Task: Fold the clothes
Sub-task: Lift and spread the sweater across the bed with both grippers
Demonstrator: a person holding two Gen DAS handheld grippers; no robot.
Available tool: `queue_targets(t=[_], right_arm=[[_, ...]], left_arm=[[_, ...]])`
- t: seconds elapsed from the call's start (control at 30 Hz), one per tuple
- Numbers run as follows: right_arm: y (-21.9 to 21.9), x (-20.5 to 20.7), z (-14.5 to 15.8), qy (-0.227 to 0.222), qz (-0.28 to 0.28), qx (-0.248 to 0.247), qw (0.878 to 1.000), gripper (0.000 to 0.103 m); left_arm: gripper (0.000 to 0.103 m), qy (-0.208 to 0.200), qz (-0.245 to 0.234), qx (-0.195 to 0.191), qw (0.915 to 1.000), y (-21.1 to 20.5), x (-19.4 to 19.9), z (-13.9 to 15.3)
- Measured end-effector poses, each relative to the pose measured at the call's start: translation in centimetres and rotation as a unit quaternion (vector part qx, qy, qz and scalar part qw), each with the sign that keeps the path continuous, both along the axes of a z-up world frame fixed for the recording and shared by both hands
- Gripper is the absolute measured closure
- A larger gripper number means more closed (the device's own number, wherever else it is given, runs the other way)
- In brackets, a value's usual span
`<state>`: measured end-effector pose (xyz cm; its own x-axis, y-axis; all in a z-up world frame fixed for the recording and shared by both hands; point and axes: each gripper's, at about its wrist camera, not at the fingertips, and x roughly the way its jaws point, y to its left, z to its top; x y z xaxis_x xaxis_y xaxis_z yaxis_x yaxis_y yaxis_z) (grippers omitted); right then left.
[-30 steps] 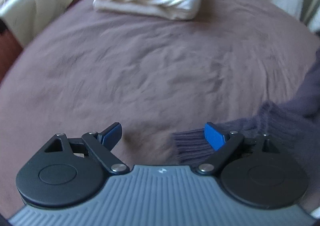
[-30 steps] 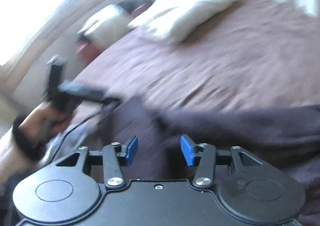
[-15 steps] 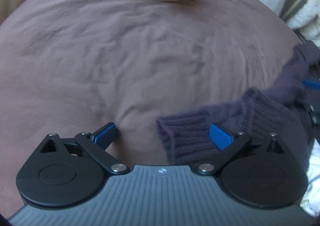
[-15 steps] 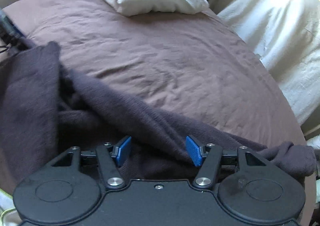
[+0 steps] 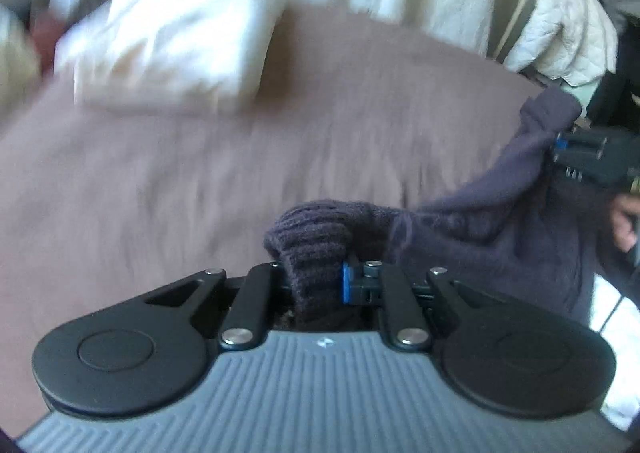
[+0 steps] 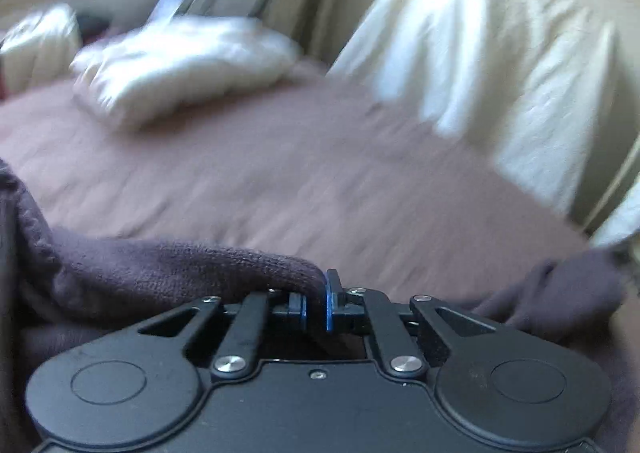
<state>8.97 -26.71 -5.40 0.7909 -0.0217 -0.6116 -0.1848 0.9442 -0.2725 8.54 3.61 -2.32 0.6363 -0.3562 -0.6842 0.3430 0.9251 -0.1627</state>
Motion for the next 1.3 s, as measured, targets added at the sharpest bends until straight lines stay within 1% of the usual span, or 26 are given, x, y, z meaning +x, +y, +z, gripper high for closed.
queue_targets(t=[0.07, 0.13, 0.2, 0.23, 0.27, 0.3, 0.33, 0.37, 0.4, 0.43, 0.5, 0.53, 0.63, 0.7, 0.8, 0.83, 0.9, 0.97, 1.0, 1.03, 1.07, 1.1, 1.13, 1.2, 1.27, 1.3], right_arm=[[-0.1, 1.4, 3.3, -0.040, -0.004, -0.009, 0.999, 0.096], [-0.2, 3.5, 6.8, -0.070, -0.009, 0.000, 0.998, 0.096], [-0.1, 6.3, 9.8, -0.093, -0.021, 0.018, 0.995, 0.096], [-0.1, 8.2, 10.9, -0.100, -0.034, 0.033, 0.994, 0.096], [0.3, 10.2, 11.1, -0.095, -0.059, 0.043, 0.993, 0.093], [0.7, 12.1, 11.3, -0.089, -0.083, 0.052, 0.991, 0.086], [1.2, 14.1, 11.4, -0.076, -0.106, 0.058, 0.990, 0.077], [1.8, 15.8, 10.7, -0.038, -0.124, 0.050, 0.990, 0.058], [2.2, 16.7, 10.0, -0.009, -0.139, 0.043, 0.989, 0.046], [2.0, 16.3, 9.3, -0.004, -0.142, 0.045, 0.989, 0.035], [1.6, 15.2, 7.8, 0.005, -0.144, 0.048, 0.988, 0.032], [0.8, 13.7, 7.0, 0.008, -0.135, 0.052, 0.989, 0.030], [-2.5, 7.7, 4.4, 0.034, -0.111, 0.065, 0.991, 0.029], [-4.7, 3.9, 2.9, 0.057, -0.095, 0.071, 0.991, 0.029], [-7.2, -2.4, 0.7, 0.085, -0.055, 0.055, 0.993, 0.029], [-7.9, -4.2, 0.1, 0.096, -0.047, 0.047, 0.993, 0.029], [-9.5, -6.2, -1.0, 0.130, -0.046, 0.063, 0.988, 0.027], [-11.1, -7.0, -2.6, 0.187, -0.052, 0.097, 0.976, 0.026], [-11.6, -7.4, -3.4, 0.213, -0.055, 0.103, 0.970, 0.025], [-11.8, -7.9, -4.1, 0.224, -0.060, 0.098, 0.968, 0.024], [-12.0, -8.3, -4.4, 0.217, -0.066, 0.093, 0.969, 0.023], [-12.1, -8.7, -4.7, 0.211, -0.073, 0.089, 0.971, 0.022], [-12.3, -9.1, -4.9, 0.204, -0.079, 0.089, 0.972, 0.020], [-13.0, -9.5, -4.4, 0.191, -0.087, 0.117, 0.971, 0.020], [-13.7, -9.9, -4.1, 0.178, -0.093, 0.133, 0.971, 0.020], [-14.0, -10.1, -4.0, 0.172, -0.096, 0.140, 0.970, 0.020]], left_arm=[[0.091, -0.046, 0.010, 0.026, 0.9986, -0.2, 2.3, 3.4], [0.091, -0.091, 0.025, 0.047, 0.9944, 0.2, 5.1, 7.0], [0.091, -0.119, 0.048, 0.057, 0.9901, 0.9, 8.6, 10.3], [0.089, -0.128, 0.060, 0.054, 0.9885, 1.4, 10.4, 11.5], [0.088, -0.137, 0.071, 0.053, 0.9867, 1.7, 12.5, 12.2], [0.076, -0.137, 0.081, 0.060, 0.9855, 2.0, 14.6, 12.2], [0.043, -0.115, 0.105, 0.071, 0.9851, 2.2, 17.0, 11.0], [0.026, -0.092, 0.131, 0.084, 0.9835, 2.3, 19.5, 9.8], [0.018, -0.061, 0.171, 0.103, 0.9780, 2.3, 21.4, 8.1], [0.020, -0.045, 0.182, 0.108, 0.9763, 2.5, 21.9, 6.6], [0.020, -0.015, 0.198, 0.114, 0.9734, 2.9, 22.6, 3.5], [0.019, -0.014, 0.189, 0.109, 0.9758, 2.9, 21.9, 2.5], [0.019, -0.009, 0.179, 0.091, 0.9796, 3.1, 18.6, -0.1], [0.019, 0.002, 0.184, 0.060, 0.9812, 3.6, 17.1, -1.1], [0.019, 0.006, 0.176, -0.020, 0.9841, 3.9, 14.6, -2.2], [0.019, 0.001, 0.176, -0.038, 0.9837, 3.8, 13.9, -2.1], [0.019, -0.011, 0.176, -0.059, 0.9825, 2.7, 13.2, -2.1], [0.019, -0.023, 0.195, -0.032, 0.9799, 0.6, 13.0, -1.7], [0.018, -0.036, 0.212, 0.001, 0.9766, -0.9, 12.7, -1.4], [0.016, -0.050, 0.220, 0.023, 0.9739, -2.3, 12.5, -1.1], [0.014, -0.061, 0.218, 0.030, 0.9735, -3.5, 12.3, -0.9], [0.009, -0.063, 0.209, 0.031, 0.9753, -4.6, 12.7, -0.9], [0.006, -0.057, 0.201, 0.032, 0.9774, -5.5, 13.3, -1.1], [0.006, -0.032, 0.196, 0.047, 0.9790, -7.6, 14.9, -2.2], [0.006, -0.012, 0.201, 0.076, 0.9765, -9.2, 16.3, -3.6], [0.007, -0.015, 0.201, 0.096, 0.9747, -9.9, 16.7, -4.2]])
